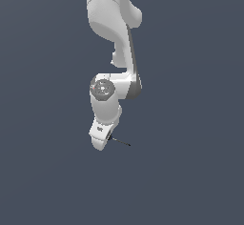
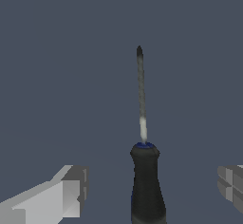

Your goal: Pick up the object and move it to a goal position.

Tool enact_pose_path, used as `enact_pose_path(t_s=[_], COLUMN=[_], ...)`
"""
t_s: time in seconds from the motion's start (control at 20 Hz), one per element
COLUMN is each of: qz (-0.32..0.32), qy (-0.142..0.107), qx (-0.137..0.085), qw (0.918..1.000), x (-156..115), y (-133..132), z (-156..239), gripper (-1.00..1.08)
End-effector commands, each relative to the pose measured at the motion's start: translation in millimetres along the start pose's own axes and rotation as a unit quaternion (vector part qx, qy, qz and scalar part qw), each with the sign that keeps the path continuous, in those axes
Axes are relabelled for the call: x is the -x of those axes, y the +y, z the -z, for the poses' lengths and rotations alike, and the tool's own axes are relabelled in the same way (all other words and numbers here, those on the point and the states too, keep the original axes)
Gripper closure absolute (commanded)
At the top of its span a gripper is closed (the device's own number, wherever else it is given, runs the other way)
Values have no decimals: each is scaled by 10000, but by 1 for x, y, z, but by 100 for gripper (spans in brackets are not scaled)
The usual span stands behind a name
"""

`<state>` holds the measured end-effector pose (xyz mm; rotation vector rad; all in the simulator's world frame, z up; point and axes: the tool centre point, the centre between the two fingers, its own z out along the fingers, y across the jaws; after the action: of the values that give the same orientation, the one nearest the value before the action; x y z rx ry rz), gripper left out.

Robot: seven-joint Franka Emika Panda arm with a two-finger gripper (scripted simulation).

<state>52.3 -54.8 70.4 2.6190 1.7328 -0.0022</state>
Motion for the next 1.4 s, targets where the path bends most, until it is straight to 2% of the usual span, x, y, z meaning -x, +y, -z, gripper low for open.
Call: enact_pose_path(t_s=[0.0,0.5,0.95,1.25,1.3,1.35], qz=[133,226,248,248,248,248], qy=[5,8,8,8,8,8], qx=[0,-3,-2,-2,-2,-2], qw=[9999,9997,9997,9997,9997,9997], x=[1,2,2,2,2,2], y=[2,3,1,3,3,3], z=[-3,-8,-48,-55,-55,-55], gripper=[-92,-92,-92,-92,108,108])
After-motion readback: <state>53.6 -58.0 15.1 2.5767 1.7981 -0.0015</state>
